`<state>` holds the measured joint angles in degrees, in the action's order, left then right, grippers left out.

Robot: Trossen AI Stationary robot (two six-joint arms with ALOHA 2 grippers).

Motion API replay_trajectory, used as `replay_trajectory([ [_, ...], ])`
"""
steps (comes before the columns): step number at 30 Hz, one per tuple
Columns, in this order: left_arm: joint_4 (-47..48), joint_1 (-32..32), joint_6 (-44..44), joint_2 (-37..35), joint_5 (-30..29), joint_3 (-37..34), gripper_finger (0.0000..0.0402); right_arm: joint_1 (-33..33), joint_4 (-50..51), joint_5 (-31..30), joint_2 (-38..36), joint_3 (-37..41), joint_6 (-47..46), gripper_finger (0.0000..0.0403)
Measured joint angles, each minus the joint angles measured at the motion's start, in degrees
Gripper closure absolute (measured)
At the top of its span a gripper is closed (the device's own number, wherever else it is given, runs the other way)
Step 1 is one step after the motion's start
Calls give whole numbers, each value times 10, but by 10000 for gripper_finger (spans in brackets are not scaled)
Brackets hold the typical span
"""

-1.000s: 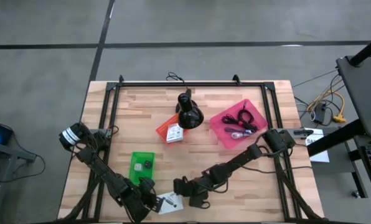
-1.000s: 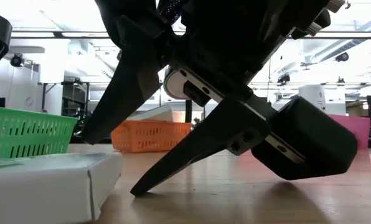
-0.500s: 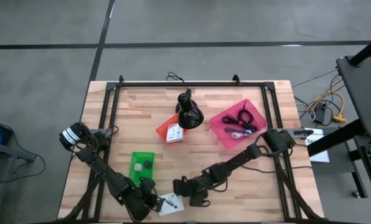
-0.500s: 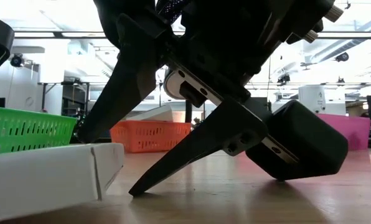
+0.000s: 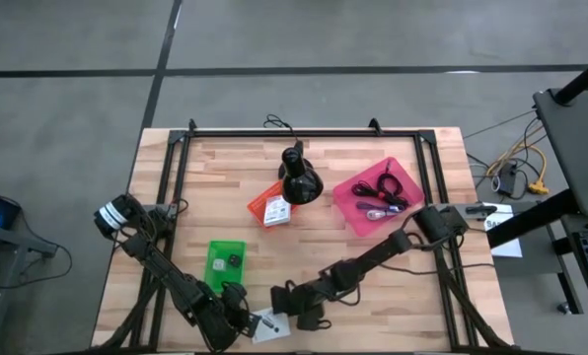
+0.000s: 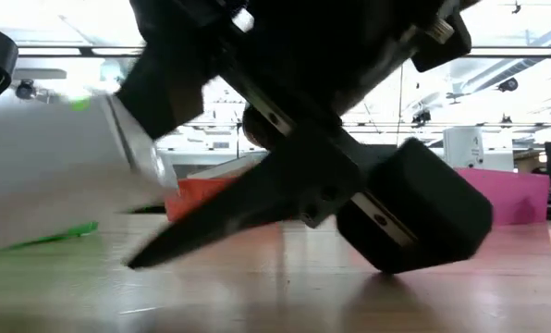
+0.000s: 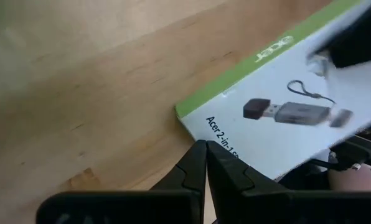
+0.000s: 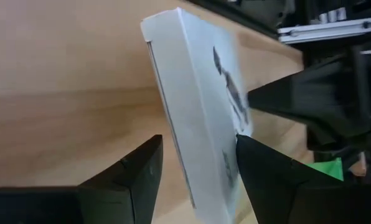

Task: Pick and place items into bin
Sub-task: Put the white card reader box into the orange bin

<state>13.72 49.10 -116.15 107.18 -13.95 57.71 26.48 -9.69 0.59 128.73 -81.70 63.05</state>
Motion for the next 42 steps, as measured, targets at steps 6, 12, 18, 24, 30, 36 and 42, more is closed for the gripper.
replay_trajectory([
  [6,-1,0,0,0,1,0,401,0,-7,-2,1,-23,-32,228],
  [12,2,1,15,0,-1,-1,401,0,0,-8,0,-24,-31,290],
  [18,2,1,16,-1,-4,-1,401,0,-4,-17,-3,-25,-29,373],
  [24,2,1,37,-16,-6,-1,401,1,10,-95,-5,-25,-29,373],
  [30,20,-1,84,-46,-51,-4,401,8,62,-160,-20,-25,-54,373],
  [36,-2,-1,132,-83,-93,-1,401,16,114,-189,-43,-23,-100,373],
  [42,-26,1,209,-115,-77,8,401,19,144,-204,-57,-23,-127,373],
])
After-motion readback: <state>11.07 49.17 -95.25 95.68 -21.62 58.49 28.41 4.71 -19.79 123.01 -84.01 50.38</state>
